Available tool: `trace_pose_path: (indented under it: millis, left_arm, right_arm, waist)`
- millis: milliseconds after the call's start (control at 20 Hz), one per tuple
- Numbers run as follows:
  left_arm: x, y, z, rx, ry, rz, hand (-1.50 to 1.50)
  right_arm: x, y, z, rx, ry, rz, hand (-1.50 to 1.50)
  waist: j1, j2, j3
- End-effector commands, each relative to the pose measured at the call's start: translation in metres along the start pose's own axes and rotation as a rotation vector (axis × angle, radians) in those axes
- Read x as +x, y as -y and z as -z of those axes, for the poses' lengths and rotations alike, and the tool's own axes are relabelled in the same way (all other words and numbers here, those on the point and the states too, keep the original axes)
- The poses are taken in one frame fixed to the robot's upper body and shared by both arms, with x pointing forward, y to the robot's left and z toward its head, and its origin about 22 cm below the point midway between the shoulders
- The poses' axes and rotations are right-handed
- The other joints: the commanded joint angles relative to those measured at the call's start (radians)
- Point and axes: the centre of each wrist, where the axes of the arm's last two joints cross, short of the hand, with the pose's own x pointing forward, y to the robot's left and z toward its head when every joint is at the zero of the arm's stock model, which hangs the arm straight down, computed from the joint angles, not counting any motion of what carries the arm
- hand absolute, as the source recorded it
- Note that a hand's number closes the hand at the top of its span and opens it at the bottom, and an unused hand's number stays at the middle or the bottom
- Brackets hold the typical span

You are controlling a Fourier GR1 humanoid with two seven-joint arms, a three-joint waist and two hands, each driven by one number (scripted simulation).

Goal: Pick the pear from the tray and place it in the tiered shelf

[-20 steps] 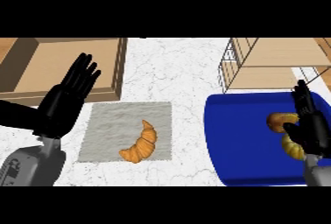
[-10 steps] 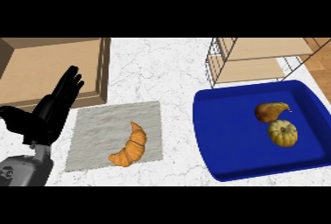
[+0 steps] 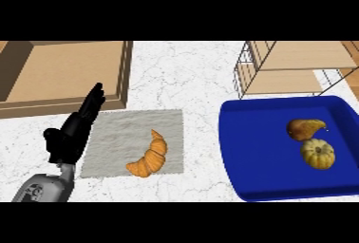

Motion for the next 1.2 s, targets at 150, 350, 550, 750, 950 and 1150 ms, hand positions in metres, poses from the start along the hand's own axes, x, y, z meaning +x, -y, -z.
trace_pose_path:
  millis: [150,350,550,750,950,1150]
  left_arm:
    - [-0.006,0.017,0.01,-0.037,0.016,0.007,0.0]
    - [-0.014,0.016,0.007,-0.049,0.01,0.024,0.0]
    - [-0.007,0.029,0.004,-0.063,0.038,0.011,0.0]
    - [-0.004,0.03,0.012,-0.067,0.033,0.023,0.0]
    - [0.0,0.03,0.015,-0.076,0.048,0.03,0.0]
    - [-0.001,0.042,0.015,-0.087,0.032,0.019,0.0]
  right_arm:
    - [-0.011,-0.001,-0.045,0.145,-0.072,-0.102,-1.5]
    - [-0.012,0.0,-0.042,0.194,-0.095,-0.156,-1.5]
    - [-0.015,-0.006,-0.027,0.256,-0.171,-0.258,-1.5]
    - [-0.014,-0.012,-0.031,0.413,-0.249,-0.388,-1.5]
    - [-0.013,-0.011,-0.02,0.485,-0.29,-0.552,-1.5]
    - [0.019,-0.03,0.0,0.492,-0.327,-0.67,-1.5]
  waist:
    - [0.048,0.012,-0.004]
    - [0.056,0.014,-0.008]
    - [0.074,0.013,-0.009]
    - [0.086,0.023,-0.011]
    - [0.097,0.024,-0.014]
    - [0.106,0.021,-0.012]
